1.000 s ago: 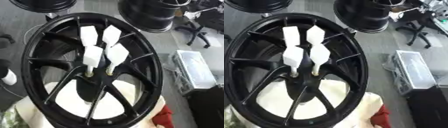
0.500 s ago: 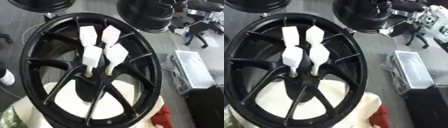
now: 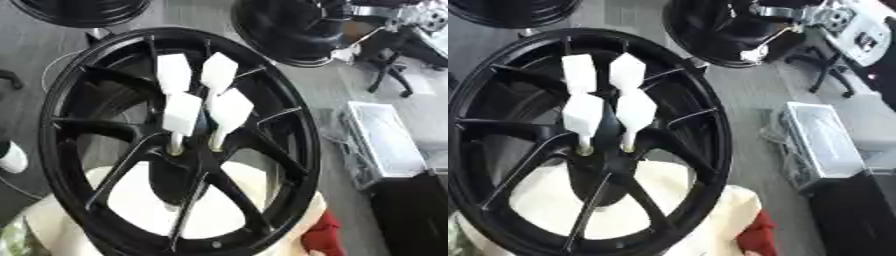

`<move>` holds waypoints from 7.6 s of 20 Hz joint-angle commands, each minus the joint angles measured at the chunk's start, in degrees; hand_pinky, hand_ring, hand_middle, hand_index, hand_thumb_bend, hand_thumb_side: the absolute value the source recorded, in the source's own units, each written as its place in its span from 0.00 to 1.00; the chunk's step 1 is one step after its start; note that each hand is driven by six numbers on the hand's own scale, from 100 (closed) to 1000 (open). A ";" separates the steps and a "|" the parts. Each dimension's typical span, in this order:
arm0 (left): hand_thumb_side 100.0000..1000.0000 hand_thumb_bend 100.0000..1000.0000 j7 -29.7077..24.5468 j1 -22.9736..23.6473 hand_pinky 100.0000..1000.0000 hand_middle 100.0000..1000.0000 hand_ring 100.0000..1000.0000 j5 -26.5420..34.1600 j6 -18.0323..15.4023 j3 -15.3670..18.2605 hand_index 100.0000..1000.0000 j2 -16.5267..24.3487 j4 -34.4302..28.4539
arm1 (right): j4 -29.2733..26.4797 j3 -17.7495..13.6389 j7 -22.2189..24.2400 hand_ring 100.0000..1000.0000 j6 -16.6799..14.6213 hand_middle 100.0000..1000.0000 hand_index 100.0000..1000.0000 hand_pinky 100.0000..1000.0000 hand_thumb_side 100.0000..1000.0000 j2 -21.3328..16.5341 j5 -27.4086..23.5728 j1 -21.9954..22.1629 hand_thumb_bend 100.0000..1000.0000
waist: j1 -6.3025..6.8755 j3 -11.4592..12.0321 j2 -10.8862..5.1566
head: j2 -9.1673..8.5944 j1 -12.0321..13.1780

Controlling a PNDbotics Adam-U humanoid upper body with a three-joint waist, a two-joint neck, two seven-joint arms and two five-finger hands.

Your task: Pull the pin out of the wheel hub.

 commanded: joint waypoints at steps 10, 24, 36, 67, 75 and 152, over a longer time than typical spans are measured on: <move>0.73 0.04 -0.63 -0.20 0.80 0.99 1.00 -0.26 0.41 -0.47 0.80 0.28 0.41 | -3.44 1.57 12.46 0.79 2.34 0.76 0.82 0.87 0.25 8.66 -0.39 -11.41 0.00 | 0.88 -0.84 -2.82 | -0.62 0.40; 0.74 0.04 -0.76 1.41 0.80 0.99 1.00 -1.12 -0.39 -0.22 0.80 1.50 0.66 | -4.99 -1.62 25.77 0.79 4.01 0.76 0.81 0.87 0.28 14.05 -1.76 -13.23 0.00 | 0.76 -2.49 -3.59 | 0.38 2.96; 0.74 0.03 -0.95 1.55 0.80 0.98 1.00 -1.28 -0.64 -0.31 0.79 1.76 0.64 | -8.99 0.61 26.06 0.81 -1.22 0.78 0.81 0.89 0.21 14.94 4.18 -10.40 0.28 | 0.65 -2.48 -3.57 | 0.39 3.97; 0.76 0.05 -1.52 2.03 0.80 0.98 1.00 -2.53 -0.13 -0.73 0.78 1.95 0.99 | -5.81 5.12 26.06 0.82 -5.41 0.80 0.84 0.88 0.27 17.67 9.45 -13.85 0.26 | -0.07 -1.95 -3.64 | 1.07 3.36; 0.76 0.04 -1.74 3.94 0.80 0.98 1.00 -3.52 -0.66 -0.90 0.78 1.49 0.82 | -5.33 5.25 26.06 0.82 -5.68 0.80 0.84 0.88 0.26 18.98 9.10 -13.88 0.23 | -0.76 -0.57 -4.80 | 3.20 3.53; 0.87 0.04 -4.29 10.46 0.80 0.95 1.00 -12.98 -5.51 -2.25 0.76 4.26 2.24 | 0.95 8.61 26.06 0.63 -5.35 0.64 0.91 0.74 0.68 21.55 3.42 -12.71 0.00 | -1.39 -1.33 -5.85 | 5.42 2.13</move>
